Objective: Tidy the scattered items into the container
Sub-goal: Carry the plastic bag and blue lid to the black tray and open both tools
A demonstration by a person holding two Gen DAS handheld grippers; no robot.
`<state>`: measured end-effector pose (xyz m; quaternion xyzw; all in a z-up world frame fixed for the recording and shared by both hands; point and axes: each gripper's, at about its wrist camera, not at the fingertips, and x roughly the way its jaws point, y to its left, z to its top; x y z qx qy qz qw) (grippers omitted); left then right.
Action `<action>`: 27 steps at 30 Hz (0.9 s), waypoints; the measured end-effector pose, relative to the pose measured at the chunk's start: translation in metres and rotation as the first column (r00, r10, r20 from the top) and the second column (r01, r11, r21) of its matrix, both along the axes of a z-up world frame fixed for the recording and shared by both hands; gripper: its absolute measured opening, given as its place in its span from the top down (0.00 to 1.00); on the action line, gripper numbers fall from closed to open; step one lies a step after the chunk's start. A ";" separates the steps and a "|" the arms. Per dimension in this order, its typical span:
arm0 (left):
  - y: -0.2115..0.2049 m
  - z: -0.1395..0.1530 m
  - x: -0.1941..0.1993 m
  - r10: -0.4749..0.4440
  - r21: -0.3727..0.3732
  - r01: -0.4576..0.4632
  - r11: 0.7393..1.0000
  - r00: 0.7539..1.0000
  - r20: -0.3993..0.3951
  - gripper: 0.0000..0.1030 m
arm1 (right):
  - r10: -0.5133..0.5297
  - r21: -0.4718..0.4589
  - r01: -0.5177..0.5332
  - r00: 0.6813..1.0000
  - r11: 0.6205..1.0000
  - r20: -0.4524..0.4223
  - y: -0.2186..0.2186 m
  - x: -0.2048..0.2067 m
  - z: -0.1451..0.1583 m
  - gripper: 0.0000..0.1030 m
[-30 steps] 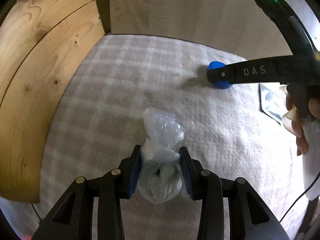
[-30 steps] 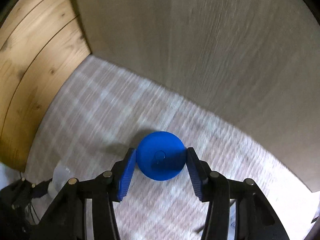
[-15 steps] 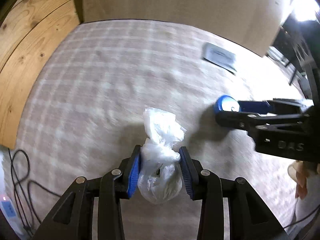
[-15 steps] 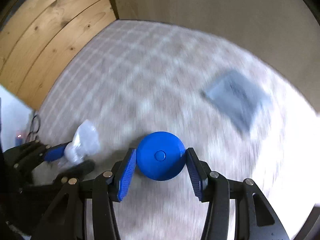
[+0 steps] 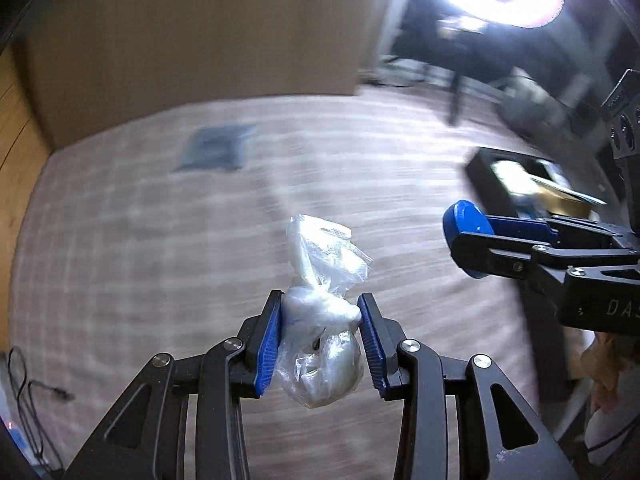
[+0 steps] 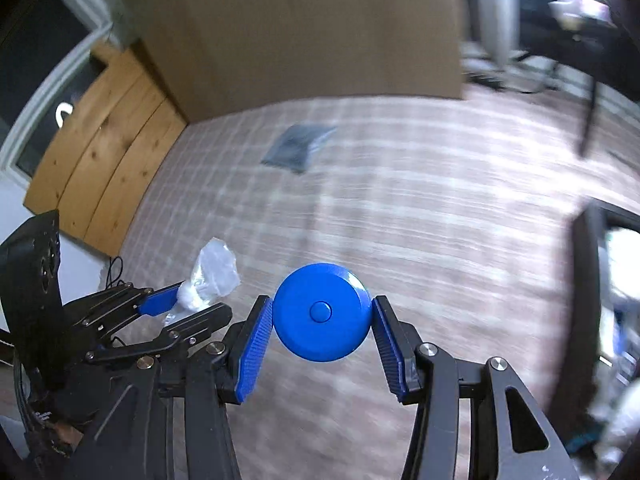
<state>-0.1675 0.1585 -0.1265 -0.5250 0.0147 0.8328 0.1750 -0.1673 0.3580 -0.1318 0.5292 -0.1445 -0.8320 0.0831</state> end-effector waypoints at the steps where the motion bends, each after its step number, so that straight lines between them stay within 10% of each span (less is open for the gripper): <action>1: 0.017 0.004 0.002 -0.030 0.006 0.030 1.000 1.000 -0.006 0.61 | -0.030 0.005 0.030 1.000 1.000 -0.006 0.017 0.012 0.006 0.55; 27: 0.293 0.052 0.056 -0.429 0.084 0.432 0.898 0.902 -0.053 0.61 | -0.510 0.108 0.515 0.857 0.850 -0.071 0.257 0.209 0.053 0.55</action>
